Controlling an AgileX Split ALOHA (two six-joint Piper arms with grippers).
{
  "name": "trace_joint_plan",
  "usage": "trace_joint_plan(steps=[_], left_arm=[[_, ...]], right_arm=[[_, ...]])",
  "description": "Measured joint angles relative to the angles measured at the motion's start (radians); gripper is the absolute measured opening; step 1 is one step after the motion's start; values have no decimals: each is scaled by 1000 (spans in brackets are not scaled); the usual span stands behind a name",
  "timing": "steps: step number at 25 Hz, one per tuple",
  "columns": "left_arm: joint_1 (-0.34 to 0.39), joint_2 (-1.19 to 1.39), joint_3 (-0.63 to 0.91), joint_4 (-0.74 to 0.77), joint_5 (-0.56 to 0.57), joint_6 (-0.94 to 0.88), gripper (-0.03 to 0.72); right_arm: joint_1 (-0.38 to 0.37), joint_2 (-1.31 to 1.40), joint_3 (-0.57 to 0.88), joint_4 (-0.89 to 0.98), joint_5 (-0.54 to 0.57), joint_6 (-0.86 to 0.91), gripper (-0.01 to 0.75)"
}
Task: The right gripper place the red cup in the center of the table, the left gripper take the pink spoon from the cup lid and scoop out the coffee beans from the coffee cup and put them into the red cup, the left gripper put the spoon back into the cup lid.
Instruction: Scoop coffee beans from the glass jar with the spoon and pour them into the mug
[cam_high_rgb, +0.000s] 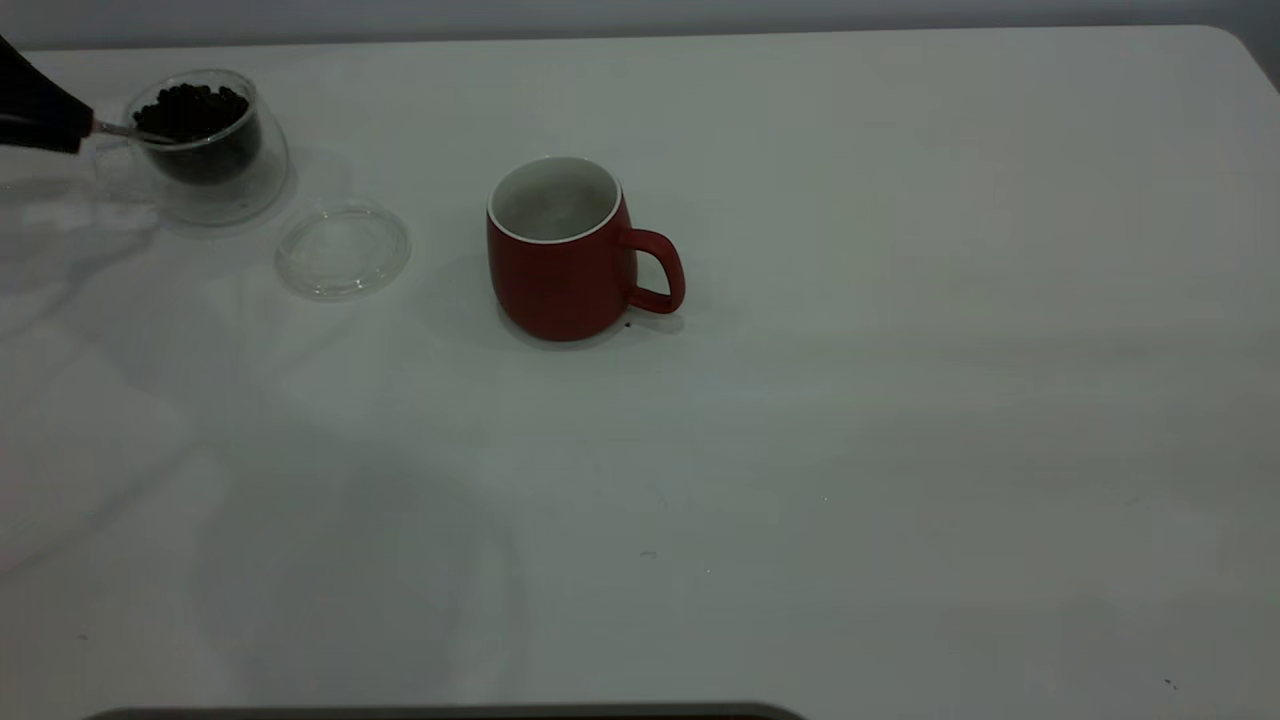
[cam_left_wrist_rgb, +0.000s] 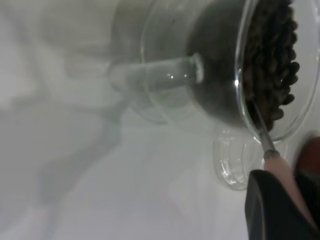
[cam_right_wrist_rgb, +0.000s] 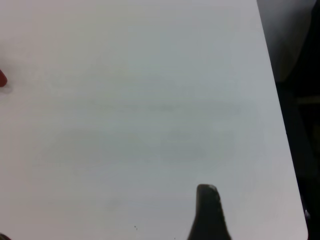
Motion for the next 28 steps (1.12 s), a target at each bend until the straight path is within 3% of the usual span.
trace_joint_plan(steps=[7, 20, 28], left_arm=[[23, 4, 0, -78, 42, -1, 114], [69, 5, 0, -89, 86, -1, 114], [84, 49, 0, -190, 120, 27, 114]], right_arm=[[0, 0, 0, 0, 0, 0, 587], [0, 0, 0, 0, 0, 0, 587], [0, 0, 0, 0, 0, 0, 587]])
